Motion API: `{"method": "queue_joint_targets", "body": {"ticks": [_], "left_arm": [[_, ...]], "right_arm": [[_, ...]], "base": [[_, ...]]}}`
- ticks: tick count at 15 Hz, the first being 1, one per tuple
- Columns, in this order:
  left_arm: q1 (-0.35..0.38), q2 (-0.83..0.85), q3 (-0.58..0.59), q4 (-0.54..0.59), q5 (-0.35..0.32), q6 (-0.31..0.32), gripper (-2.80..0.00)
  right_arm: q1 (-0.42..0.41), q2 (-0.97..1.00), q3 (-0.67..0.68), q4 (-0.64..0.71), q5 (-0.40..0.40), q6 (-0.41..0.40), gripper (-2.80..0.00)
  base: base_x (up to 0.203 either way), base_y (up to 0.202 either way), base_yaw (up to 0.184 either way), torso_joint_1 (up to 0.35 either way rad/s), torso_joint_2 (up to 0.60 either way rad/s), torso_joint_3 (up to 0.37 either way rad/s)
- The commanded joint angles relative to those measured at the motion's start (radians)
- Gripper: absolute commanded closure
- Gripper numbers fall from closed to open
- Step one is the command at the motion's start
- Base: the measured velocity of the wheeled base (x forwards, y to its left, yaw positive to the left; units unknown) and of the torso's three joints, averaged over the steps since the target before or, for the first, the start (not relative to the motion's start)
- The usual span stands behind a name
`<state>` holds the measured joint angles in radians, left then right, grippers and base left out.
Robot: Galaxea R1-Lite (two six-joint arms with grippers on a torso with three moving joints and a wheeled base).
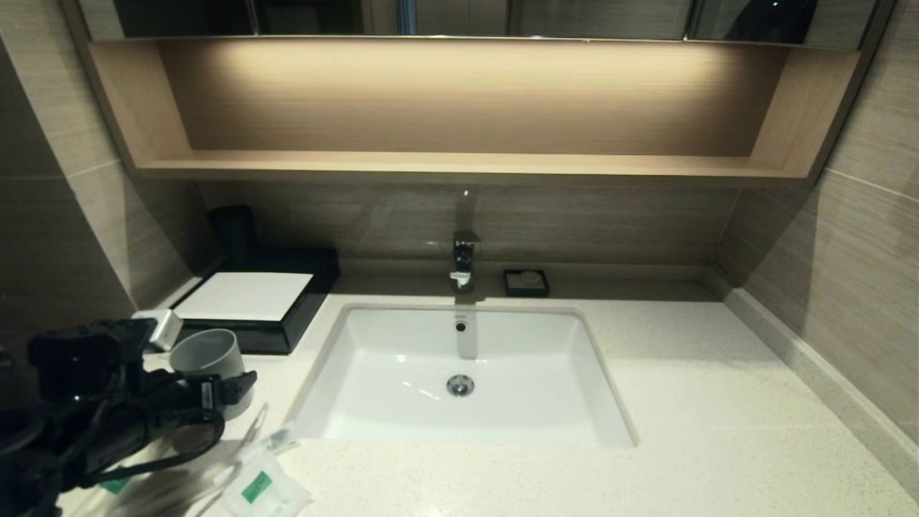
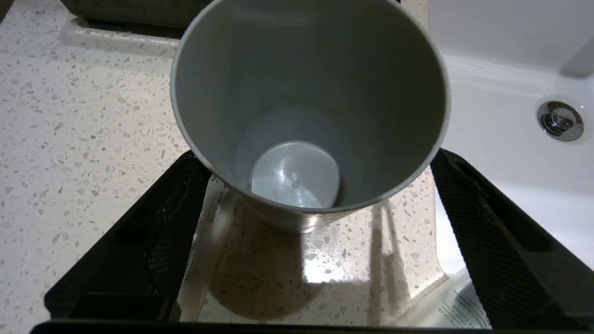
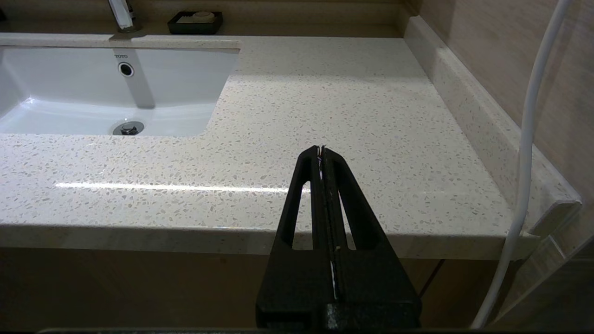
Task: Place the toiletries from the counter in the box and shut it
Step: Pick up the cup
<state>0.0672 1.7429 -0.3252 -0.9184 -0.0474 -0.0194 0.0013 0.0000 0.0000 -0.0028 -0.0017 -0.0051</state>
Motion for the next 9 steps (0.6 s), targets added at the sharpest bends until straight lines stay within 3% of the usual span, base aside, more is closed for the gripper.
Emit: {"method": "queue_joint_targets", "body": {"ticks": [1,9], "left_arm": [[0.000,0.021,0.007,-0.028,0.000,0.001,-2.80],[0.000,0.076,0.018,-0.119,0.008,-0.002,-2.80]], "right_arm": [[0.000,0.000,0.001,0.000,0.000,0.001,0.00],[0.000,0.000,0.000,0.000,0.000,-0.001,0.00]], "base": [[0.000,0.000,0.000,0.000,0.00,0.000],[0.000,0.000,0.000,0.000,0.00,0.000]]}}
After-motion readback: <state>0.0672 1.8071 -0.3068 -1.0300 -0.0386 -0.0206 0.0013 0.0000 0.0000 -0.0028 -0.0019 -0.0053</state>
